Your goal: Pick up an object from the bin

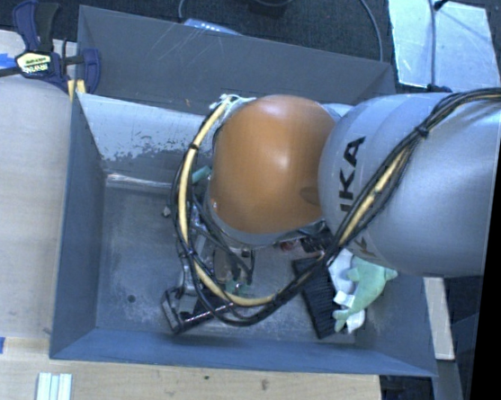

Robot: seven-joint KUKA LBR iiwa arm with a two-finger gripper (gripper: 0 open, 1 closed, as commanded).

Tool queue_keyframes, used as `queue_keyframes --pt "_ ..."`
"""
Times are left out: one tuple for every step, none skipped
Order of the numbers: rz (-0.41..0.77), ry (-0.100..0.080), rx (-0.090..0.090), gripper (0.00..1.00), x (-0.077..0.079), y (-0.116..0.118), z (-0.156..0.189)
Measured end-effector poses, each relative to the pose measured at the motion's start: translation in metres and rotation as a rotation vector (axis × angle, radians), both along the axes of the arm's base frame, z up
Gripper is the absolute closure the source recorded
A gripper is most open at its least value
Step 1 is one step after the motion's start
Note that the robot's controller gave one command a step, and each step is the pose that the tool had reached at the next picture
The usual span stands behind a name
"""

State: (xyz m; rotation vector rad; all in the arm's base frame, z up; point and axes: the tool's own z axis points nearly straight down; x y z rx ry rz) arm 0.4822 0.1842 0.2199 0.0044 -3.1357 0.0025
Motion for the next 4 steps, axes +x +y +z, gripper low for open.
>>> queue_keyframes --pt "-0.003 -0.008 0.003 0.0 0.002 -0.001 0.005" --pt "-0.002 -0.009 0.004 0.0 0.008 -0.03 -0.027" --pt "0.099 -0.012 0.003 0.0 0.008 -0.053 -0.086" --pt "0.145 0.01 0.005 0.0 0.029 -0.061 -0.138"
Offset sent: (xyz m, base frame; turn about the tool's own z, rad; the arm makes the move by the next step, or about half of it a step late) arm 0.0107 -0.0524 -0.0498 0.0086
